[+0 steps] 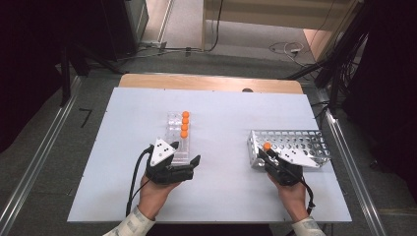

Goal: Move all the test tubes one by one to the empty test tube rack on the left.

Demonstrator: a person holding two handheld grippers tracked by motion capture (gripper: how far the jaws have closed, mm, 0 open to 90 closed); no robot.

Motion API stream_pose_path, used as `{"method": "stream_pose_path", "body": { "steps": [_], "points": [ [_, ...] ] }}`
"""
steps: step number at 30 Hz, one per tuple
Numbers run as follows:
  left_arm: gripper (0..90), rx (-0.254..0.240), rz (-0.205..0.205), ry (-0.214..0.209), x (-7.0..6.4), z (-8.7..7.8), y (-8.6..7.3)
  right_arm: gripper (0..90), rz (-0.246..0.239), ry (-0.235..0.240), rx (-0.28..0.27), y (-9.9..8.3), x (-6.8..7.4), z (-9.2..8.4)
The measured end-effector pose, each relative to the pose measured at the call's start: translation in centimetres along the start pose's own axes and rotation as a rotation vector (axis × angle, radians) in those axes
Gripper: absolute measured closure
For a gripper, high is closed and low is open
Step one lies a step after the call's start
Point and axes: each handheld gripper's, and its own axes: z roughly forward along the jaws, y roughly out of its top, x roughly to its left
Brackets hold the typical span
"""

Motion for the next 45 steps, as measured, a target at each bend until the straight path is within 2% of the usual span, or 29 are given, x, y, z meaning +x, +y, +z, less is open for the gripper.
{"method": "stream_pose_path", "body": {
  "steps": [6, 9, 14, 20, 28, 38, 45],
  "points": [
    [18.2, -0.001, -0.001, -0.001, 0.0, 0.0, 0.0, 71.4, 0.0, 0.005, -0.029, 0.7, 0.1, -0.7],
    [17.1, -0.003, -0.005, -0.003, 0.1, 0.0, 0.0, 71.4, 0.003, 0.003, -0.06, 1.7, 0.1, -1.7],
    [16.9, -0.015, -0.013, -0.006, 0.1, -0.2, 0.2, 71.6, -0.019, -0.007, -0.119, 3.2, 0.6, -3.8],
    [16.8, -0.027, -0.01, -0.009, 0.0, -0.5, 0.4, 71.6, -0.042, 0.043, -0.134, 3.9, 2.1, -5.1],
    [18.0, -0.042, -0.01, -0.026, -0.3, -0.8, 0.6, 71.8, -0.066, 0.119, -0.098, 3.5, 4.3, -4.1],
    [23.7, -0.048, 0.025, -0.106, -2.1, -0.9, 0.9, 71.8, -0.118, 0.207, -0.047, 2.8, 7.6, -2.1],
    [35.6, -0.068, 0.052, -0.158, -3.3, -1.0, 1.3, 71.8, -0.146, 0.257, -0.022, 2.6, 9.7, -0.8]
  ]
}}
